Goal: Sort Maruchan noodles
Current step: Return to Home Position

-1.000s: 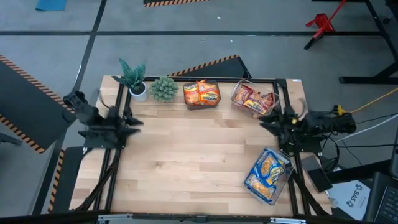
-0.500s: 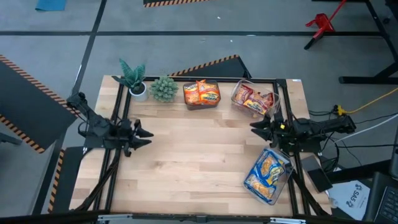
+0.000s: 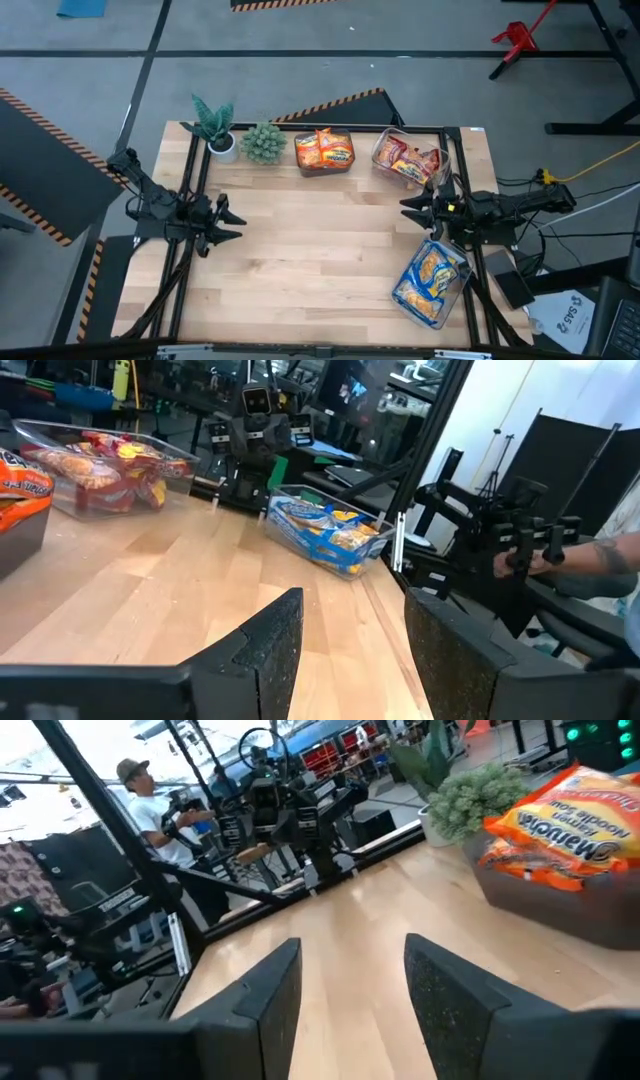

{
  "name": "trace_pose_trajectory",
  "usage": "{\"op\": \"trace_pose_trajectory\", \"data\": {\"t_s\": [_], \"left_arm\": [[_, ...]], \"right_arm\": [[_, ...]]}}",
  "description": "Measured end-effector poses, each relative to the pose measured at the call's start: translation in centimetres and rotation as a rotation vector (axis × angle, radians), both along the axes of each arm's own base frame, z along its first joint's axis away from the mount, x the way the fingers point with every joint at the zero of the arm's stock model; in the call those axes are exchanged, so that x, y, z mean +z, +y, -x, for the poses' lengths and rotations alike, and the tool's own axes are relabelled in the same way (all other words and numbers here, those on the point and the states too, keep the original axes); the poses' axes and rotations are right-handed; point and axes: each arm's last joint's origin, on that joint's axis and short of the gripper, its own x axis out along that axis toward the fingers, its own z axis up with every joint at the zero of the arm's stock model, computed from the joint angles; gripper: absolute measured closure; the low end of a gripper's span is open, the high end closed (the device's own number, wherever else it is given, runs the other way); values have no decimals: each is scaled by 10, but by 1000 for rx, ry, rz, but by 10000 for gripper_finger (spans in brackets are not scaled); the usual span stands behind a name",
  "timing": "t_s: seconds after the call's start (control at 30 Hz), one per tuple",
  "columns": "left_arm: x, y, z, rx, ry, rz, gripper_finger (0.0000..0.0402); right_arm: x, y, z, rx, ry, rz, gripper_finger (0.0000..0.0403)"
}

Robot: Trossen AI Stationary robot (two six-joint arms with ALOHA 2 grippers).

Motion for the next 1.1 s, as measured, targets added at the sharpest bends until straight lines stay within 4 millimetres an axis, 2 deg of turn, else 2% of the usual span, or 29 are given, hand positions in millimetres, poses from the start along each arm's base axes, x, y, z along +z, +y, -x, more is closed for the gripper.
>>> {"op": "trace_pose_trajectory", "data": {"t_s": [1.1], "left_arm": [[0, 0, 0, -1, 1, -2, 231]], "right_arm": [[0, 0, 0, 16, 5, -5, 237]]}}
